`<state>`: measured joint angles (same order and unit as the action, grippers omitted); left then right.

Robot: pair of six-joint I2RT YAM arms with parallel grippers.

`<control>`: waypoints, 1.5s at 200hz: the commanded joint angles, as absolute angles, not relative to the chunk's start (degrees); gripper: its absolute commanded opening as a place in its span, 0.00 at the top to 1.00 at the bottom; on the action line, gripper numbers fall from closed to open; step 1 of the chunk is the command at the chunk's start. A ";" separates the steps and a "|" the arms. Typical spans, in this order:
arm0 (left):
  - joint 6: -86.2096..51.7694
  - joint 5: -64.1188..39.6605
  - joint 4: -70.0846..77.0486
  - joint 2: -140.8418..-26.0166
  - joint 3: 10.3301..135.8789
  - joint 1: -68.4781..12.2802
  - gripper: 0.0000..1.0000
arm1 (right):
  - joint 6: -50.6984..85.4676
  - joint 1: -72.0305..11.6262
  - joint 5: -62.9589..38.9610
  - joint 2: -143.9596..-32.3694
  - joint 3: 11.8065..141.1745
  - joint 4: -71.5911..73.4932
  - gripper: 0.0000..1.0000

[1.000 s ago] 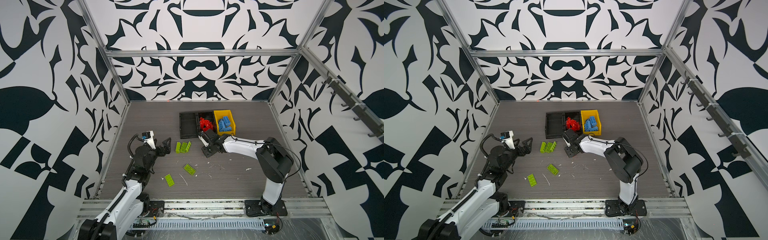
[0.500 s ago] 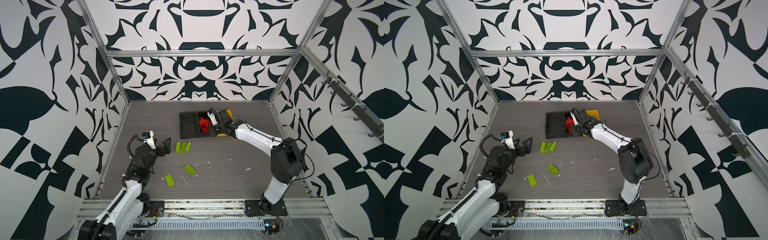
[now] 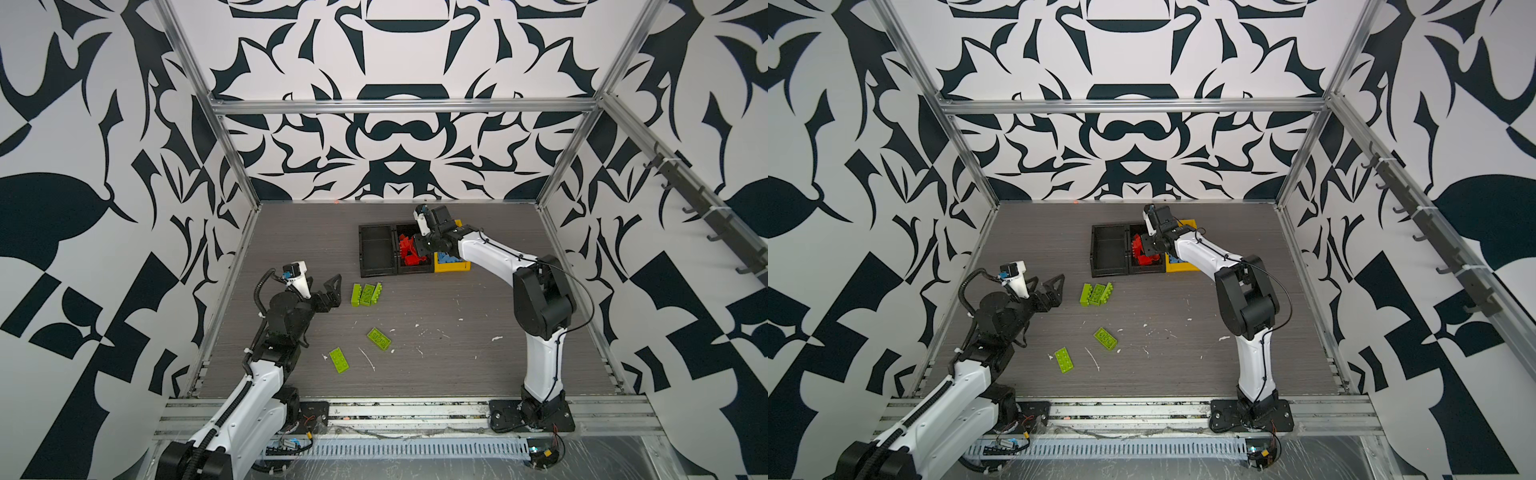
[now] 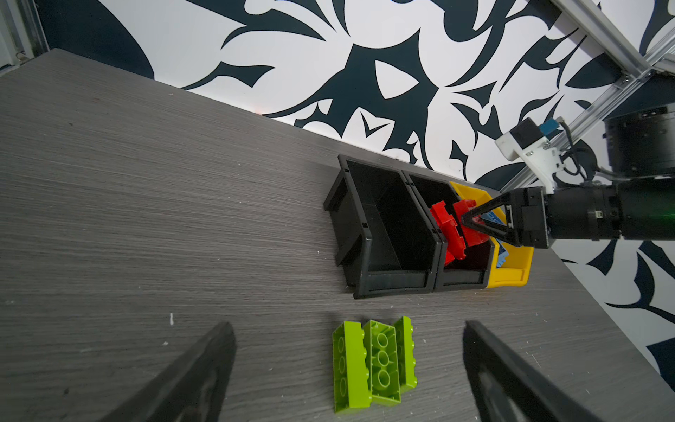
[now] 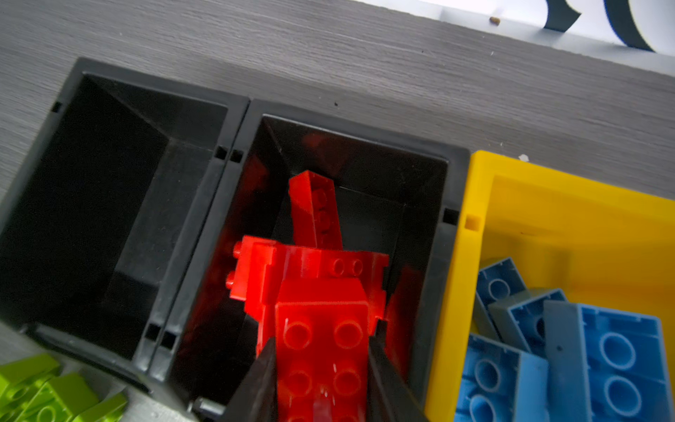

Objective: Sort the legos into containers by color
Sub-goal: Place the lego in the container, then pick up the lego from the bottom-left of the table.

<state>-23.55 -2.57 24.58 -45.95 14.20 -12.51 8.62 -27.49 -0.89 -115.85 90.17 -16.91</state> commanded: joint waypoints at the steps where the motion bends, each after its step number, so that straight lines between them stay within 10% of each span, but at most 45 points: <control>1: -23.36 -1.75 25.46 -45.69 13.63 -12.57 0.01 | 8.26 -26.98 -0.79 -115.21 93.33 -16.17 0.58; 102: -23.40 -1.42 24.33 -43.68 13.63 -12.57 0.01 | 8.10 -29.10 -1.75 -108.31 89.44 -16.09 0.46; 163: -28.08 5.32 19.30 -45.14 14.57 -10.39 0.01 | 9.14 -48.06 4.28 -100.84 77.58 -14.37 0.42; 211: -38.64 -8.55 22.55 -49.77 12.29 4.41 0.01 | 18.39 -61.46 5.28 -104.66 76.70 -12.69 0.42; 300: -38.71 -5.95 21.96 -48.11 11.33 5.11 0.01 | 28.09 -70.91 5.28 -113.82 83.40 -18.20 0.41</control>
<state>-37.69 -7.03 21.63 -49.65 12.47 4.86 24.71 -69.73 3.36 -115.20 79.88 -15.86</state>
